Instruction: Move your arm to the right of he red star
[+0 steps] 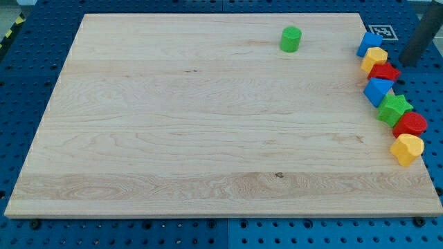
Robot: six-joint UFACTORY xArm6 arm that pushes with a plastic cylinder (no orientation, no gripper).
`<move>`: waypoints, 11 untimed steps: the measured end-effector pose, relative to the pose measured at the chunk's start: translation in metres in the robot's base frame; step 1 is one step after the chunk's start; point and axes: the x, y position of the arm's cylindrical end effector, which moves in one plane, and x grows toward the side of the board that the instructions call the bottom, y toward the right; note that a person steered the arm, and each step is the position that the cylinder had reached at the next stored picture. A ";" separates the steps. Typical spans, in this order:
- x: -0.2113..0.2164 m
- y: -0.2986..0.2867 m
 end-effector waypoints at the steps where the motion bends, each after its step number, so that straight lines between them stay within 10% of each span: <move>1: 0.001 -0.001; 11: 0.031 -0.001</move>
